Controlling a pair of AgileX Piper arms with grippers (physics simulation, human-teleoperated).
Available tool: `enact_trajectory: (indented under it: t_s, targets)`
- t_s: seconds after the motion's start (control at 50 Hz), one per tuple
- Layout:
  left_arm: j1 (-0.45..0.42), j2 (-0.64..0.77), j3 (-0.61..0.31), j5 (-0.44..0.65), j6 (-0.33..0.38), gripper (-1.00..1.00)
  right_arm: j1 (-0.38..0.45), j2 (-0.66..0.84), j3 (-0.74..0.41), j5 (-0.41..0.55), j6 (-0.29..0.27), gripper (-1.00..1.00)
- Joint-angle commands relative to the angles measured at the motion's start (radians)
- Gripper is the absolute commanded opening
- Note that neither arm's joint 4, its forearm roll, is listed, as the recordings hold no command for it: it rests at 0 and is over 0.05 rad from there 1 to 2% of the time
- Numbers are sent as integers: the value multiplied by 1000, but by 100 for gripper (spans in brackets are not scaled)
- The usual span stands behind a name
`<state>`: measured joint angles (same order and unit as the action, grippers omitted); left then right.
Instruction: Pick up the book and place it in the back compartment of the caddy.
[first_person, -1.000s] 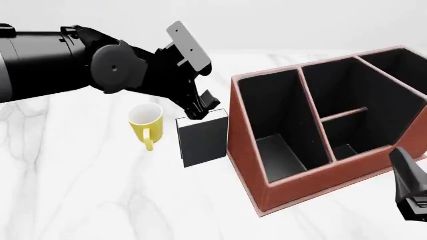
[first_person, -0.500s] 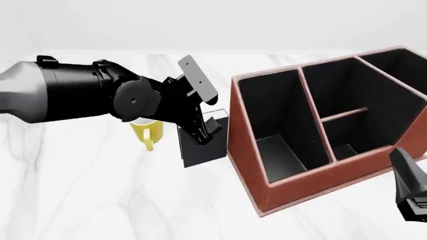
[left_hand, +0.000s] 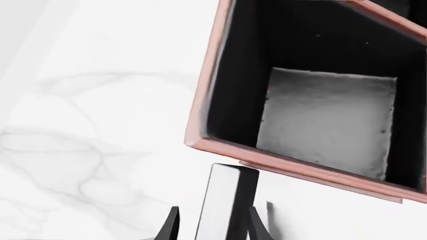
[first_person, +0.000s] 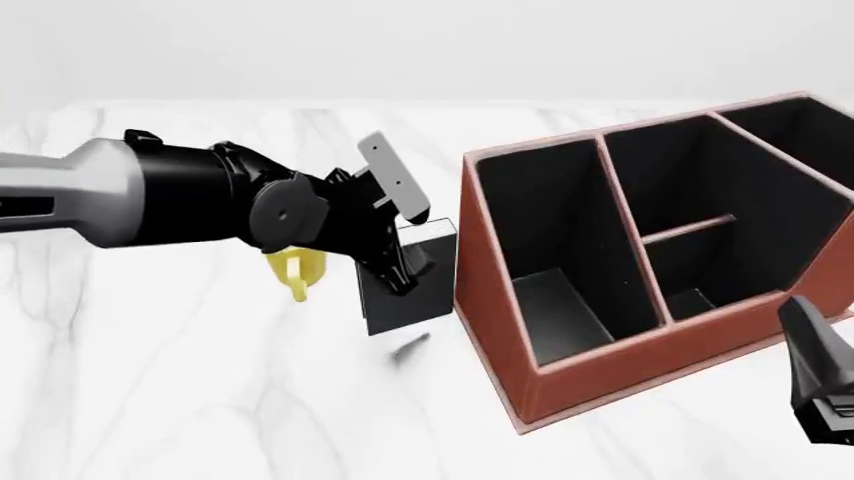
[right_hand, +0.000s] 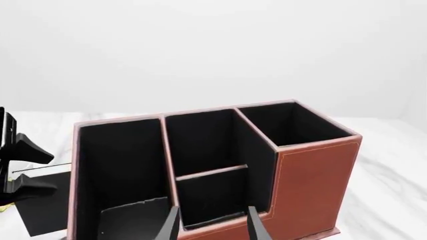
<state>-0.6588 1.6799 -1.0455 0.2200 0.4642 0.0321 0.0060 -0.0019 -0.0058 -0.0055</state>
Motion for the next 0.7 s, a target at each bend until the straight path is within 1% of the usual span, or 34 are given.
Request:
enact_trajectory:
  t_s: [0.02,0.14,0.22,0.32,0.4,0.42,0.44,0.46,0.48,0.5,0.52,0.54,0.56,0.58,0.6,0.62,0.66,0.68,0.7]
  targets:
    - [26,52,10,-43,-2,100,3,1,0,0,2,100]
    - [37,79,24,-66,1,100,3,0,0,1,2,100]
    - [43,90,17,-70,2,100,3,1,0,0,2,100]
    - [29,101,16,-79,-5,100,3,4,0,-3,2,100]
    - [23,112,24,-108,-7,100,2,4,0,-3,4,100]
    - [35,108,34,-135,13,100,2,3,0,-1,5,100]
    - [-13,99,47,-113,-55,-100,2,2,-1,-1,5,100]
    - [-6,104,63,-131,-27,-100,2,2,0,-1,5,100]
    - [38,105,53,-164,18,-100,1,4,0,-2,6,100]
    - [36,96,36,-152,-22,-100,1,6,0,-4,7,100]
    - [20,88,41,-139,-24,-100,1,7,0,-5,6,100]
    - [63,95,26,-150,8,-100,1,9,0,-7,5,100]
    - [52,96,16,-126,-19,-100,2,9,0,-7,4,100]
    - [35,85,27,-116,-27,-100,2,7,0,-6,5,100]
    - [42,76,27,-121,-20,-100,1,5,0,-4,5,100]
    - [36,65,22,-106,-44,-100,2,5,-1,-4,5,100]
    - [42,48,24,-103,-39,-100,0,4,-1,-4,6,100]
    - [32,36,26,-85,-54,-100,0,5,-1,-5,6,100]
    - [28,20,33,-80,-55,-100,0,5,0,-5,6,100]
